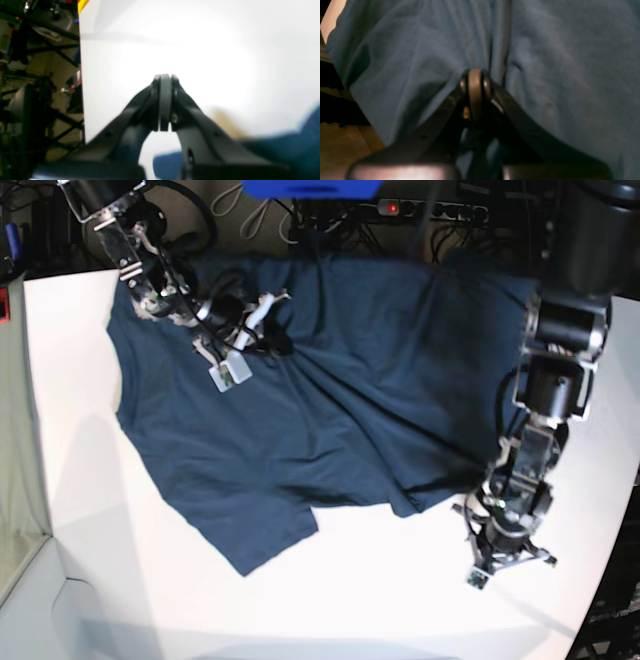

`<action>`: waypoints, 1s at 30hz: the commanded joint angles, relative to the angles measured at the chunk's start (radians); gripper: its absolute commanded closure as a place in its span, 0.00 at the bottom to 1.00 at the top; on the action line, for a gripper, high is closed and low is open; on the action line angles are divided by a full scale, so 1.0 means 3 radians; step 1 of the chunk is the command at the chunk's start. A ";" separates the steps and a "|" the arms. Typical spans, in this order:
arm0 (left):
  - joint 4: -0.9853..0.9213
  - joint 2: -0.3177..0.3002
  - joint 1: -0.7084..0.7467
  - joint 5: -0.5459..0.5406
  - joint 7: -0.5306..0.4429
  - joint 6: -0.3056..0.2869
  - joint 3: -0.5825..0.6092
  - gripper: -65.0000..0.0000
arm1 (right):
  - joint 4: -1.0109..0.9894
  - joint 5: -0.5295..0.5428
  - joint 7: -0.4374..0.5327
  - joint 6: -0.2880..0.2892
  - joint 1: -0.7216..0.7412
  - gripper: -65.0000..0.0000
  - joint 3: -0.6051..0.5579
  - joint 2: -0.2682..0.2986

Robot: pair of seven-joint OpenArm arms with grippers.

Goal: Layout the t-shirt on the table in an organized manner, then fold the t-shirt properly
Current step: 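Drag the shirt body with the left gripper toward the hem, smoothing it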

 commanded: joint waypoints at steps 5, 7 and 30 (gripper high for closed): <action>0.1296 -0.0075 0.0460 0.0013 0.0534 0.0017 -0.0016 1.00 | -0.0096 -0.0342 -0.0566 -0.0292 0.0014 1.00 0.0005 0.0072; 0.1644 -0.0060 0.0664 0.0013 0.0739 0.0012 -0.0011 1.00 | -0.0096 -0.0342 -0.0556 -0.0292 0.0014 1.00 0.0010 0.0072; 0.0263 0.0073 0.0603 0.0008 0.0064 0.0033 0.0102 1.00 | -0.0101 -0.0342 -0.0530 -0.0292 -0.0140 1.00 0.0010 0.0149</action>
